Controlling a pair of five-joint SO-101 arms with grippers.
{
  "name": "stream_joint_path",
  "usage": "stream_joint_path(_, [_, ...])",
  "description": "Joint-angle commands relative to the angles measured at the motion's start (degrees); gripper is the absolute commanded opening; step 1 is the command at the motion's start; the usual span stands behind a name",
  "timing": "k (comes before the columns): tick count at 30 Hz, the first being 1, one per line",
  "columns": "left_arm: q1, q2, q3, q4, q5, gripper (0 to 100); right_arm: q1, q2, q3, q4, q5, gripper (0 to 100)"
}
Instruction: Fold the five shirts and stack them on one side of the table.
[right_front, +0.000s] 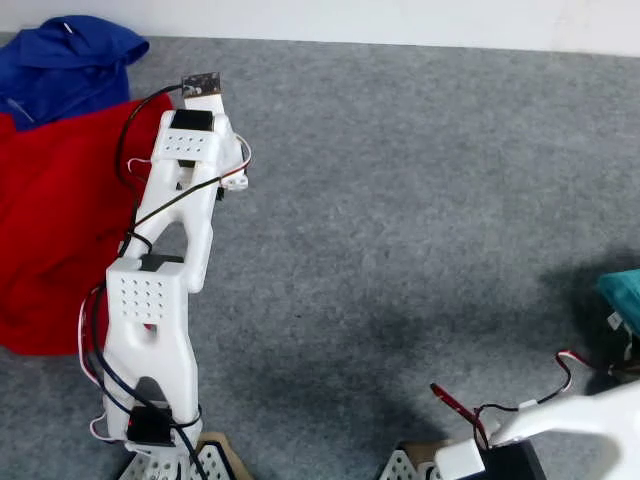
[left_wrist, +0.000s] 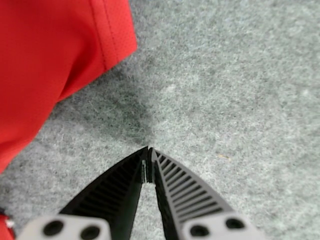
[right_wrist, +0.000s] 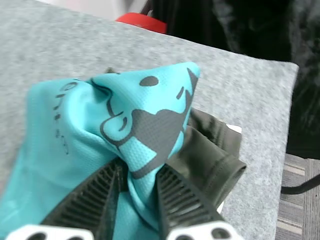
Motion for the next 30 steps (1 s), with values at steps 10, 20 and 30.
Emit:
stream_joint_path(10, [-0.22,-0.31,-0.13,-0.44,0.09,1,8.92,-1.54,21.14,-24.84,5.54,0.6])
stream_joint_path(20, [0.75,-0.22,-0.04,-0.18,-0.09,1,14.64,-1.01,31.87,-39.69,9.58,0.8])
stream_joint_path(30, [0.92,-0.22,-0.04,-0.18,-0.09,1,10.07,-1.71,32.13,-42.15,3.52,22.7])
